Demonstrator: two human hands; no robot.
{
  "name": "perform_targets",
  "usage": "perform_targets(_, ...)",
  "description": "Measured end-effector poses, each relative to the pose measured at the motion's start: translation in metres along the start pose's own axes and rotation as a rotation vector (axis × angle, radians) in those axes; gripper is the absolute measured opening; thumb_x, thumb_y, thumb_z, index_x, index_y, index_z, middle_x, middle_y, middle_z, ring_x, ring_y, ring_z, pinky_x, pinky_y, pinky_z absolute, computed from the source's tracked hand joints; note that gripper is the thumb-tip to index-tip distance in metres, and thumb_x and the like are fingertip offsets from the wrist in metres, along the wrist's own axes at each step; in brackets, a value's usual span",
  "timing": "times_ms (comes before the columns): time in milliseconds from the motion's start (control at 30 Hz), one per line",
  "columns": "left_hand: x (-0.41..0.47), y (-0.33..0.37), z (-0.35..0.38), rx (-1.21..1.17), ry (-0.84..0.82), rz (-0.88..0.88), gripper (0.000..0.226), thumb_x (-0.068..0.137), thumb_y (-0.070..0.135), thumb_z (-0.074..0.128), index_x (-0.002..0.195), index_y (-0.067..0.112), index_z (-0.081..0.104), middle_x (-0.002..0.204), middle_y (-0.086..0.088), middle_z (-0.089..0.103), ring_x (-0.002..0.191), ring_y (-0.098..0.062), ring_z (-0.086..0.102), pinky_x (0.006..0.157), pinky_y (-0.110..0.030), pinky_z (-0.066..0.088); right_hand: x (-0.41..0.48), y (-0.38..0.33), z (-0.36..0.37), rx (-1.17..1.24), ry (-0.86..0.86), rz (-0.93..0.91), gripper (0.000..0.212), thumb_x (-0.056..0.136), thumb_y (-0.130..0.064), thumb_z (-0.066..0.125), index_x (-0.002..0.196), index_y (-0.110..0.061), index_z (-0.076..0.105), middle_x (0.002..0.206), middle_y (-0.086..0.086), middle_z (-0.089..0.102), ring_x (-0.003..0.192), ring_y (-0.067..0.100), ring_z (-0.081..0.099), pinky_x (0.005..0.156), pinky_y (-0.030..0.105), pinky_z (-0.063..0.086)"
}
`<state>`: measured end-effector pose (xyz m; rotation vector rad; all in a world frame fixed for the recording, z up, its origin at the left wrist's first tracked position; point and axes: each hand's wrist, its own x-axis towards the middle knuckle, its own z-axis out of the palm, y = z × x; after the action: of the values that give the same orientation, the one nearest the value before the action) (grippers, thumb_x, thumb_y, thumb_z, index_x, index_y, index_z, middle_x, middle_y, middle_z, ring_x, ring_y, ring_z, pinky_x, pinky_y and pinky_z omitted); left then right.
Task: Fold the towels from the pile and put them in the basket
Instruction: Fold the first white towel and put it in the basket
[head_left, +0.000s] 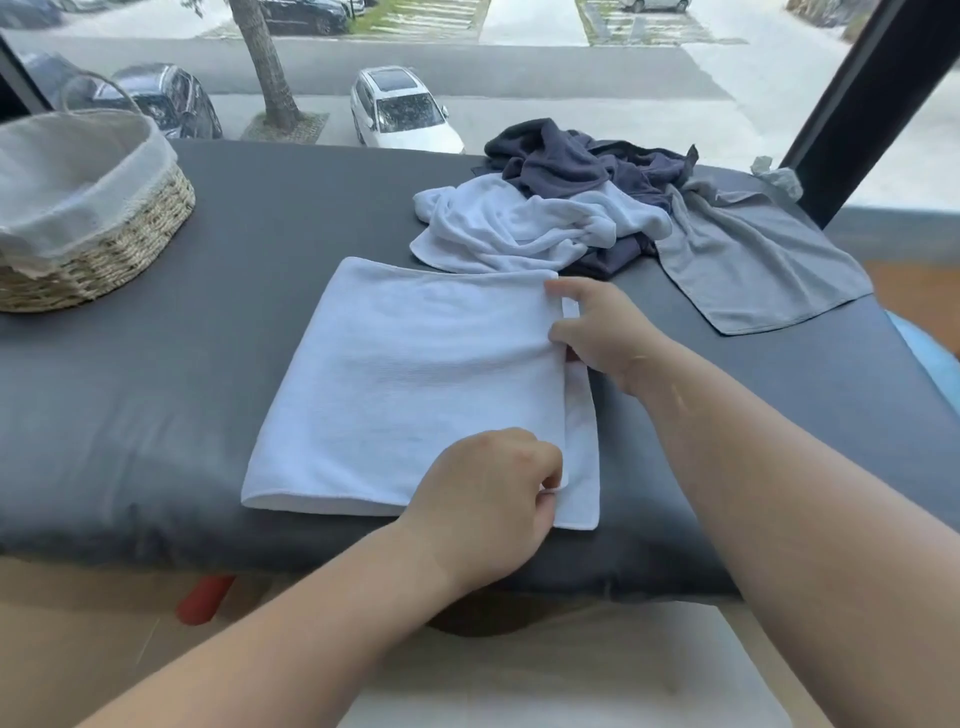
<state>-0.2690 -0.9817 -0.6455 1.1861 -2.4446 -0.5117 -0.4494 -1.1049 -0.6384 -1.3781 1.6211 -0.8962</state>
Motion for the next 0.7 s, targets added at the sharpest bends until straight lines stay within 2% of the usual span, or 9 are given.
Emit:
perform_targets(67,-0.001,-0.003,0.009,0.002,-0.022,-0.003,0.010,0.086,0.021,0.056,0.085,0.018,0.065,0.078,0.005,0.056,0.076,-0.020,0.055,0.068,-0.038,0.050,-0.003,0.008,0.003,-0.020,-0.020,0.015,0.062,0.087,0.001,0.052,0.144,-0.023,0.052,0.125,-0.001,0.056,0.085,0.014,0.060,0.054,0.011,0.050)
perform_targets(167,-0.002,-0.003,0.007,0.000,-0.007,0.001,0.008,0.083,0.020,0.058,0.084,0.019,0.066,0.074,0.009,0.052,0.072,-0.017,0.054,0.064,-0.033,0.048,-0.003,0.007,0.004,0.007,0.002,-0.007,0.065,0.087,0.000,0.050,0.147,-0.026,0.048,0.131,0.002,0.058,0.085,0.011,0.058,0.052,0.009,0.046)
perform_targets(267,-0.002,0.001,-0.007,-0.013,0.077,0.018,0.006,0.077,0.016,0.063,0.080,0.020,0.066,0.069,0.012,0.052,0.064,-0.012,0.052,0.058,-0.027,0.045,-0.004,-0.002,0.000,0.017,0.019,-0.079,0.064,0.087,0.003,0.049,0.145,-0.022,0.050,0.131,0.000,0.057,0.075,0.005,0.057,0.053,0.012,0.047)
perform_targets(400,0.000,0.016,-0.021,-0.064,0.166,0.071,0.006,0.073,0.014,0.066,0.076,0.020,0.065,0.066,0.008,0.055,0.060,-0.012,0.053,0.054,-0.029,0.046,-0.006,-0.011,-0.016,0.088,0.073,-0.162,0.064,0.084,0.006,0.050,0.143,-0.019,0.054,0.130,-0.006,0.060,0.079,0.010,0.063,0.069,0.020,0.057)
perform_targets(500,0.004,0.022,-0.015,-0.076,0.146,0.096,0.003,0.075,0.019,0.062,0.074,0.020,0.065,0.065,0.008,0.055,0.060,-0.012,0.053,0.055,-0.028,0.046,-0.004,-0.001,-0.026,0.090,0.126,-0.120,0.063,0.082,0.002,0.052,0.140,-0.020,0.057,0.128,-0.005,0.062,0.080,0.013,0.065,0.072,0.028,0.060)
perform_targets(567,0.006,0.021,-0.004,-0.049,0.091,0.085,0.011,0.077,0.025,0.055,0.073,0.021,0.064,0.066,0.008,0.055,0.061,-0.013,0.053,0.056,-0.031,0.047,-0.005,0.011,-0.027,-0.012,0.101,-0.054,0.061,0.081,-0.002,0.055,0.139,-0.022,0.058,0.115,-0.002,0.066,0.078,0.015,0.064,0.078,0.036,0.060)
perform_targets(633,0.005,0.016,0.010,-0.026,0.027,0.069,0.012,0.078,0.025,0.054,0.074,0.023,0.064,0.068,0.008,0.056,0.064,-0.015,0.054,0.057,-0.033,0.049,-0.008,0.023,-0.025,-0.196,0.055,0.007,0.059,0.084,-0.007,0.062,0.140,-0.022,0.056,0.118,-0.001,0.062,0.097,0.017,0.061,0.088,0.031,0.052)
perform_targets(700,0.003,0.012,0.020,-0.010,-0.020,0.066,0.007,0.078,0.022,0.059,0.076,0.023,0.065,0.070,0.009,0.055,0.067,-0.017,0.055,0.059,-0.033,0.049,-0.009,0.031,-0.023,-0.331,0.048,0.005,0.058,0.086,-0.012,0.066,0.142,-0.019,0.054,0.140,-0.002,0.053,0.124,0.018,0.053,0.102,0.025,0.040)
